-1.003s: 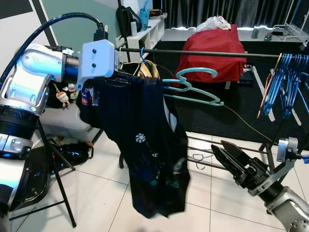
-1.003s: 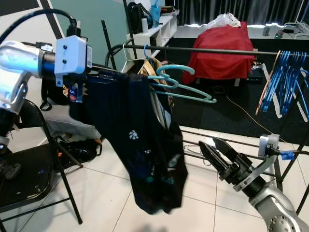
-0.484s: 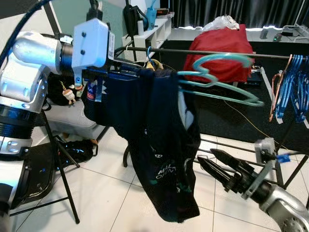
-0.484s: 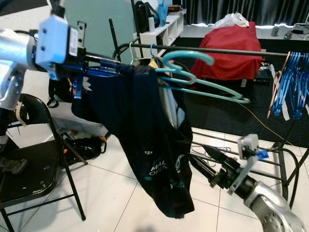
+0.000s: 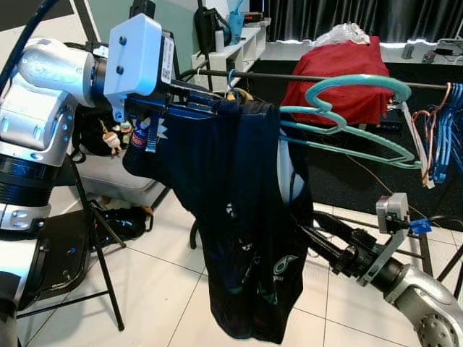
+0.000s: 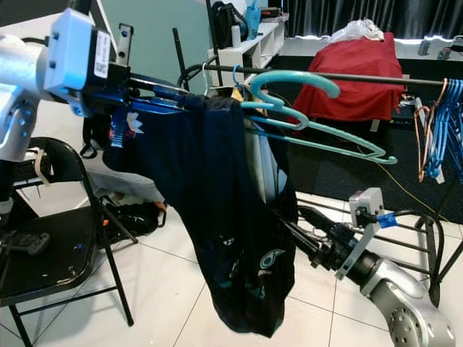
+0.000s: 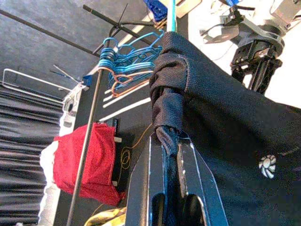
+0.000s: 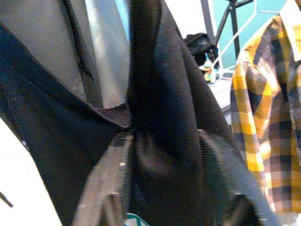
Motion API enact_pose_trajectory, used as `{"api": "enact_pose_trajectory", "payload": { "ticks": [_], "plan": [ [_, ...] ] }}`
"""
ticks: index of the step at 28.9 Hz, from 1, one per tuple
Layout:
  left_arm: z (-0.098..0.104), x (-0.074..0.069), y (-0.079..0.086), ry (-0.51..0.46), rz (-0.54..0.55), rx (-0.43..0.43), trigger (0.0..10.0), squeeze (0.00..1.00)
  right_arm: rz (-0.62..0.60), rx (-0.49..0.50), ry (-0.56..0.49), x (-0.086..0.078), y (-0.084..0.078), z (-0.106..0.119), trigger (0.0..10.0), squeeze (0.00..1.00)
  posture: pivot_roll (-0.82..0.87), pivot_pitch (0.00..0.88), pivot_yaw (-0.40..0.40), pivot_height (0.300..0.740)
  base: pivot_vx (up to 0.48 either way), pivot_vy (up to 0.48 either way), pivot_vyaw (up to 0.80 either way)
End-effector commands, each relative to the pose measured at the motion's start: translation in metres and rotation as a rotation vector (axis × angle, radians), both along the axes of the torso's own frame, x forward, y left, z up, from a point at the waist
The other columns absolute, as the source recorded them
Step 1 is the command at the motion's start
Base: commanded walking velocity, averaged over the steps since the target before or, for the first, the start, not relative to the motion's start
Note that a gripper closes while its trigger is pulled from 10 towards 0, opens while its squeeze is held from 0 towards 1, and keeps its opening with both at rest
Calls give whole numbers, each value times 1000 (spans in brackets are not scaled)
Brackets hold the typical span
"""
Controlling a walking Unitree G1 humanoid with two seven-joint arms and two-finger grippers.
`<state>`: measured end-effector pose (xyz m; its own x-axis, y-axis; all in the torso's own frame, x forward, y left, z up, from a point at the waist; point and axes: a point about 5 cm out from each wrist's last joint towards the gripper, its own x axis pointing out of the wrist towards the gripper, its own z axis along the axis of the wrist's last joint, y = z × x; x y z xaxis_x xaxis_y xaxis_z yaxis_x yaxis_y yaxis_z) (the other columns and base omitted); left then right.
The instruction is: Hang hanger
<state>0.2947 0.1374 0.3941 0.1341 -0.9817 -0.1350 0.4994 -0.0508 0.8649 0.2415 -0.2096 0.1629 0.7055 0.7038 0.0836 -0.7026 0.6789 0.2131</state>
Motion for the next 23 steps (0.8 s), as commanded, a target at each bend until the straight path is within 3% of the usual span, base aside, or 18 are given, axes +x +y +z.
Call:
{"api": "enact_pose_trajectory", "payload": {
  "ticks": [1, 11, 16, 23],
  "plan": [
    [9, -5, 0, -29, -20, -36, 10000, 0, 34, -7, -18, -1, 6, 4, 0, 0, -103, 0, 88, 740, 0, 0, 0],
    [5, 0, 3, -11, -1, -40, 10000, 0, -29, -3, -34, 4, -2, 7, 0, 0, -108, 0, 83, 740, 0, 0, 0],
    [-3, 6, 9, 15, 39, -34, 10000, 0, -167, 43, -57, 16, -18, 11, 0, 0, -105, 0, 78, 740, 0, 0, 0],
    [-15, 13, 18, 53, 103, -12, 10000, 0, -266, 116, -86, 22, -31, 19, 0, 0, -101, 0, 75, 740, 0, 0, 0]
  ]
}}
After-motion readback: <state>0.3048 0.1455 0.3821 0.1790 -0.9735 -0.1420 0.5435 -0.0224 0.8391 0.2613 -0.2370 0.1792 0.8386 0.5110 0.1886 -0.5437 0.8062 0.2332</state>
